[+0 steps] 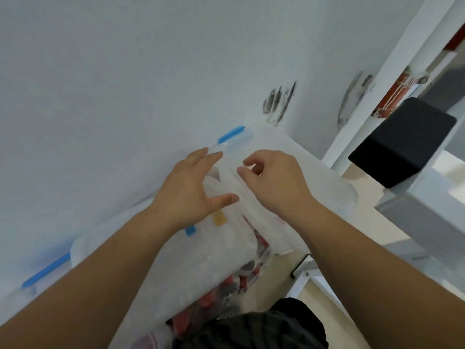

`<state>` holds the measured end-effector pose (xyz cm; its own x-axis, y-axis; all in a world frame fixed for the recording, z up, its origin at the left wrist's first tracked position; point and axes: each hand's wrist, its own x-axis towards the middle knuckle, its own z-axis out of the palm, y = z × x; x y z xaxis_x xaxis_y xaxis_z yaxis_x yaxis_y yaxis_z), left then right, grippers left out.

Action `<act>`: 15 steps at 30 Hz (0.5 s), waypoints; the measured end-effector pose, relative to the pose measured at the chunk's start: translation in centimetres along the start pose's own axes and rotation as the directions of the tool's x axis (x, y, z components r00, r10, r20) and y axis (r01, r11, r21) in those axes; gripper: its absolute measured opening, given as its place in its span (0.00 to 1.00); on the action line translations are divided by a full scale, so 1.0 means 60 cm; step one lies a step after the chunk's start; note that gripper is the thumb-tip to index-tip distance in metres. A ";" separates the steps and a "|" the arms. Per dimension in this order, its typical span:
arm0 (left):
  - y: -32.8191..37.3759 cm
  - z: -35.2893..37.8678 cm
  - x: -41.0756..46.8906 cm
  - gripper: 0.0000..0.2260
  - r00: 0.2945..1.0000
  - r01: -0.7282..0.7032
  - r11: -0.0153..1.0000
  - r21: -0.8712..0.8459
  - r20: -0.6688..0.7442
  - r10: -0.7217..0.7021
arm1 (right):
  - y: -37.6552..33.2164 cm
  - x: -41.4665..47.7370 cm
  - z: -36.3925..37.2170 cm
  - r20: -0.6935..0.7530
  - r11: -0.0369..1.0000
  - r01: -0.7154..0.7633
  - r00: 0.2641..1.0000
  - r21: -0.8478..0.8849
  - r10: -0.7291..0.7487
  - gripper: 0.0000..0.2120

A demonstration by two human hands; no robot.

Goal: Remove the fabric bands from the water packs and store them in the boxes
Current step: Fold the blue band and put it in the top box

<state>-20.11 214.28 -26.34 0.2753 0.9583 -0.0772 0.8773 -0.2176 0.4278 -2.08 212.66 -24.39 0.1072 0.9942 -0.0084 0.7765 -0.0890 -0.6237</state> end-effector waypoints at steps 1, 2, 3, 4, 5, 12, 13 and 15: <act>-0.007 -0.005 -0.014 0.42 1.000 0.005 1.000 -0.011 -0.015 -0.006 | -0.012 -0.026 0.006 0.016 0.999 0.037 0.999 -0.007 -0.037 0.12; -0.016 -0.010 -0.030 0.42 1.000 0.012 1.000 -0.008 -0.026 -0.013 | -0.022 -0.048 0.017 0.048 0.996 0.080 0.996 -0.038 -0.078 0.13; -0.027 -0.015 -0.047 0.43 0.999 0.023 1.000 0.020 -0.031 -0.023 | -0.028 -0.066 0.031 0.093 0.988 0.125 0.989 -0.092 -0.116 0.14; -0.039 -0.019 -0.065 0.43 0.999 0.038 0.997 0.062 -0.030 -0.036 | -0.033 -0.081 0.047 0.141 0.973 0.171 0.979 -0.156 -0.149 0.15; -0.050 -0.023 -0.083 0.43 0.998 0.060 0.993 0.101 -0.026 -0.057 | -0.036 -0.092 0.061 0.189 0.952 0.212 0.967 -0.222 -0.171 0.15; -0.121 -0.039 -0.209 0.42 0.960 0.280 0.878 0.387 -0.092 -0.265 | -0.027 -0.120 0.120 0.318 0.924 0.229 0.940 -0.307 -0.127 0.27; -0.129 -0.038 -0.223 0.42 0.953 0.303 0.869 0.391 -0.097 -0.288 | -0.024 -0.117 0.122 0.308 0.938 0.210 0.944 -0.275 -0.122 0.28; -0.144 -0.037 -0.247 0.42 0.939 0.341 0.857 0.387 -0.098 -0.330 | -0.024 -0.109 0.122 0.283 0.958 0.179 0.953 -0.222 -0.112 0.28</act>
<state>-32.62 202.35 -26.89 -0.0695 0.9897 -0.1249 0.9976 0.0689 -0.0085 -8.45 206.75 -29.15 -0.1607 0.9741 -0.1593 0.9015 0.0792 -0.4255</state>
